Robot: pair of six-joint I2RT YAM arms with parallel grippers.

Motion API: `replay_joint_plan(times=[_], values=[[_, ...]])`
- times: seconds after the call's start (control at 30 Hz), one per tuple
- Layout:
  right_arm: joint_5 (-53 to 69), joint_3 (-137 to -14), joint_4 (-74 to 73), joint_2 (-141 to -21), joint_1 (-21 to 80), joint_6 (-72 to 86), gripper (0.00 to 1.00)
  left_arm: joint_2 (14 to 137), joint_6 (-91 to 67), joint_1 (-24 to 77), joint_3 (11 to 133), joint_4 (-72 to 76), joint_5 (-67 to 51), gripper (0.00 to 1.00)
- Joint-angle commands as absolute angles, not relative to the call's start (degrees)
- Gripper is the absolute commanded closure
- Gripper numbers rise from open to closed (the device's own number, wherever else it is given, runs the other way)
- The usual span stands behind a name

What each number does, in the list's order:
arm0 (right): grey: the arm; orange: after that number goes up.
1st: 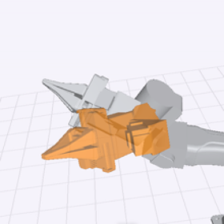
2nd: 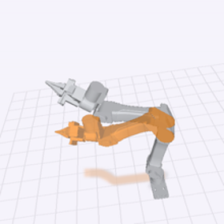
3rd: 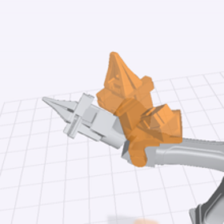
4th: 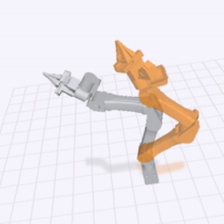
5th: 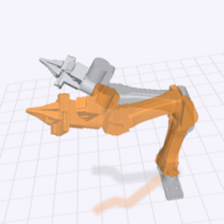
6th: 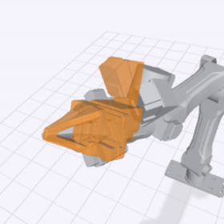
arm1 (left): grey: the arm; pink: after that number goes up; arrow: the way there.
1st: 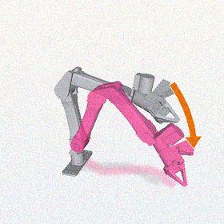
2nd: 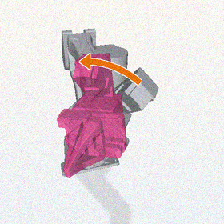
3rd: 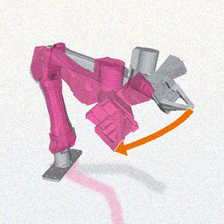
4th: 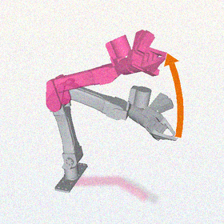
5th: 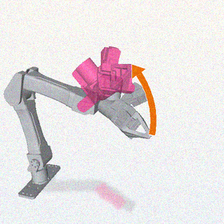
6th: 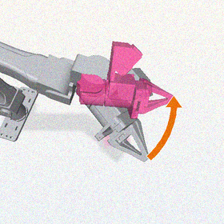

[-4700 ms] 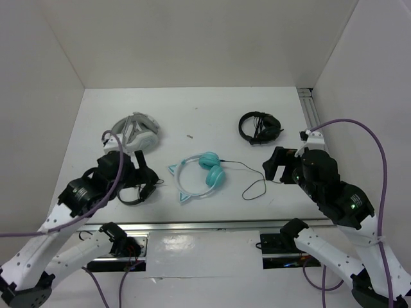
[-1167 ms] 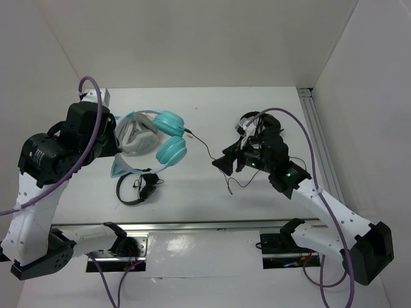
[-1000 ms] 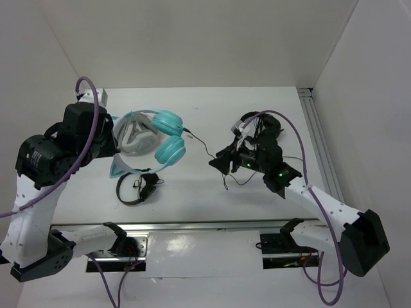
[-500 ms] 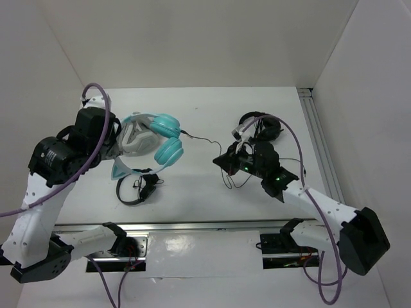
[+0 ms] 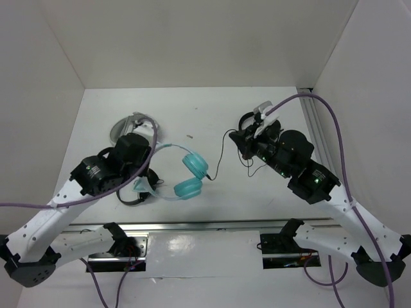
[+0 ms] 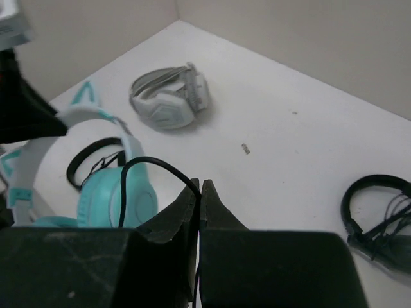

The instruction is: Wrap the headphones

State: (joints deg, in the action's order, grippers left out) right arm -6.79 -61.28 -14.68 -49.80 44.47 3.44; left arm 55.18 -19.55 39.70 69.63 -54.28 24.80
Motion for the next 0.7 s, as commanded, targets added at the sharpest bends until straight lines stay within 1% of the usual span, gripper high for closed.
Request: replay_joint_plan(times=[0.0, 0.1, 0.27, 0.37, 0.53, 0.67], values=[[3.0, -64.6, -23.8, -52.0, 46.8, -1.5, 1.00, 58.4, -14.9, 47.3, 70.7, -44.1, 21.3, 1.00], [7.4, -63.8, -23.0, -50.8, 48.0, -2.6, 0.99, 62.4, -12.8, 55.2, 71.3, -43.0, 23.2, 1.00], [5.1, -62.5, -23.6, -52.0, 49.0, -2.6, 1.00, 66.7, -9.8, 59.5, 71.3, -40.5, 20.6, 1.00], [3.3, -61.9, -24.1, -53.6, 49.7, -3.2, 1.00, 66.7, -8.2, 60.1, 71.8, -40.0, 16.5, 1.00], [-4.6, -60.6, -24.6, -56.6, 51.8, -2.5, 1.00, 63.4, -5.9, 60.1, 71.8, -38.4, 9.2, 1.00], [-4.7, -60.6, -24.6, -59.1, 53.0, -2.0, 1.00, 62.1, -4.0, 60.1, 72.4, -37.9, 4.5, 1.00]])
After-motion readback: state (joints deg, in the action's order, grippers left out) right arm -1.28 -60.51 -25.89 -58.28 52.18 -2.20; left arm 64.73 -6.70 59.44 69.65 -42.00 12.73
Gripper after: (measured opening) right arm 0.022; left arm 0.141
